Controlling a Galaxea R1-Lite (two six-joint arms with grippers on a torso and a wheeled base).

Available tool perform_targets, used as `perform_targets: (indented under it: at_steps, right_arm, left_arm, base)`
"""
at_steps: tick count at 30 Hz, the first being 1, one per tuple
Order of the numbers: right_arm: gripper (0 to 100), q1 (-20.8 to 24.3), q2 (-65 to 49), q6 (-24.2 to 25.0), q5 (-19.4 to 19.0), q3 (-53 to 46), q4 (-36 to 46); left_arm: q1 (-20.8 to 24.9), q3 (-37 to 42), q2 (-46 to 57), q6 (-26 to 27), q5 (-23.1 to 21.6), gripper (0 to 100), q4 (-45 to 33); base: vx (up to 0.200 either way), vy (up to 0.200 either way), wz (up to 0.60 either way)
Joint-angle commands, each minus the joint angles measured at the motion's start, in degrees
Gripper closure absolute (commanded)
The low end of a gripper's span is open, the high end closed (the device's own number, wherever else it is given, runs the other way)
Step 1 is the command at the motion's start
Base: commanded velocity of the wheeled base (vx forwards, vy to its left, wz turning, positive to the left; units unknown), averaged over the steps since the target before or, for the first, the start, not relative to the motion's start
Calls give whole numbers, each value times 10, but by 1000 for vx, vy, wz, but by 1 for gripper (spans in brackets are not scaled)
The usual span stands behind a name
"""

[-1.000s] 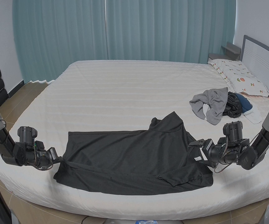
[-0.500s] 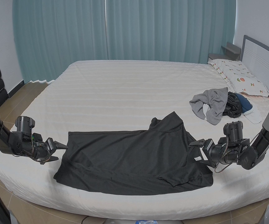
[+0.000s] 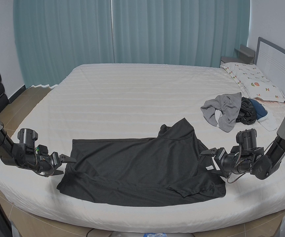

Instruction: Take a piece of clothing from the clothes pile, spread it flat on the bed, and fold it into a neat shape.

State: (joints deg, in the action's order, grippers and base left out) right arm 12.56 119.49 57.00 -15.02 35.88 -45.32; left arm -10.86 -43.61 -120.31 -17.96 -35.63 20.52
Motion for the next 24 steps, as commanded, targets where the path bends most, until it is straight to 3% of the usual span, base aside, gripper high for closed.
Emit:
perform_targets:
  at_steps: [1,11,12,24]
  right_arm:
    - [0,0,1,-1,0,2,0]
    - [0,0,4,-1,0,2,0]
    - [0,0,5,-1,0,3,0]
    - [0,-4,5,-1,0,4,0]
  left_arm:
    - [-4,11,-24,16,-1,0,13]
    - [2,20,-58,36,5,0,80]
    - [5,21,-63,37,7,100,88]
    - [-4,59,-21,33,7,100,97]
  base:
    - [0,0,0]
    - [0,0,0]
    - [0,0,0]
    - [0,0,0]
